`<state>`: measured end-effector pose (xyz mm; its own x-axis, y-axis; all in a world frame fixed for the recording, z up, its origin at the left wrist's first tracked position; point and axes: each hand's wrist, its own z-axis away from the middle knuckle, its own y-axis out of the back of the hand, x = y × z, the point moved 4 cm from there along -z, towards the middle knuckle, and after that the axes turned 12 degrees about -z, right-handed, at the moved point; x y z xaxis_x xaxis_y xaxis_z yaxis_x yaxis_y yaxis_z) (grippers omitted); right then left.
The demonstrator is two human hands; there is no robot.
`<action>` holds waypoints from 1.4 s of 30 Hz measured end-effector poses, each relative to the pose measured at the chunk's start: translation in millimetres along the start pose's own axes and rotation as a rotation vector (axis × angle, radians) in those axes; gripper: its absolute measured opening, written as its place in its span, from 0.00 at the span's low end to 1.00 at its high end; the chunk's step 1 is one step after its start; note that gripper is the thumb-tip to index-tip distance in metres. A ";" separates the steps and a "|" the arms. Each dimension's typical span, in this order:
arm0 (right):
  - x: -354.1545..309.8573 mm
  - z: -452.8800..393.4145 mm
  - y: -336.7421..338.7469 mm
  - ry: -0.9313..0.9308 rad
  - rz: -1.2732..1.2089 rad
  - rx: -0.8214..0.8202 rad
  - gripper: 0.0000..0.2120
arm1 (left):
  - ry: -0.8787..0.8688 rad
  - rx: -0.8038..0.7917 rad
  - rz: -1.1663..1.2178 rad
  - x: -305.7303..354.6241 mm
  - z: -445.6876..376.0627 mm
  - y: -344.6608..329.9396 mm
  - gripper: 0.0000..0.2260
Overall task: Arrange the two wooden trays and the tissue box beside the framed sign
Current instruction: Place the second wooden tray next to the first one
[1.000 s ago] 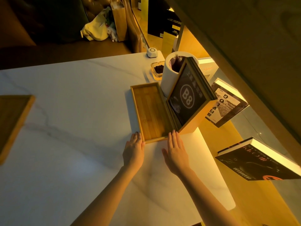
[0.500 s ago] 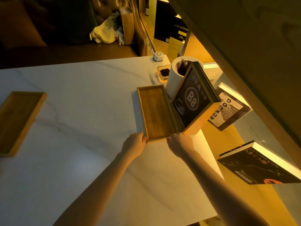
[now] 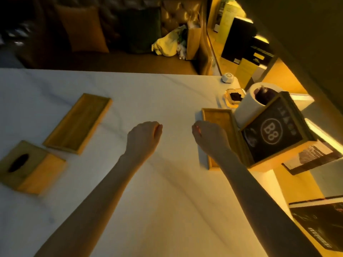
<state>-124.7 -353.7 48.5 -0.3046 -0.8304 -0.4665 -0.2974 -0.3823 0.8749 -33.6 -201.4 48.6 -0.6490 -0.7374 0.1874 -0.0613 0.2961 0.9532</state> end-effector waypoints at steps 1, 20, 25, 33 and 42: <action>-16.5 -5.6 -4.7 0.035 -0.032 0.036 0.14 | 0.012 0.040 -0.023 -16.8 1.2 9.6 0.14; -240.3 -40.9 -201.0 -0.043 -0.263 -0.077 0.28 | 0.010 -0.251 -0.204 -353.6 8.1 17.8 0.24; -254.4 -42.3 -256.1 -0.205 -0.294 -0.313 0.28 | 0.248 -0.513 0.097 -397.5 -2.3 -8.8 0.24; -258.8 -61.2 -301.0 -0.619 -0.595 -0.376 0.25 | 0.448 -0.695 0.241 -428.8 -13.6 -40.8 0.06; -261.8 -65.3 -333.5 -0.793 -0.732 -0.431 0.13 | 0.495 -0.681 0.339 -430.9 -13.5 -47.1 0.07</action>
<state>113.4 -35.3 -112.5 -0.7140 0.0744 -0.6962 -0.3505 -0.8988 0.2634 259.2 94.2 -73.9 -0.1413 -0.8993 0.4139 0.6369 0.2375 0.7334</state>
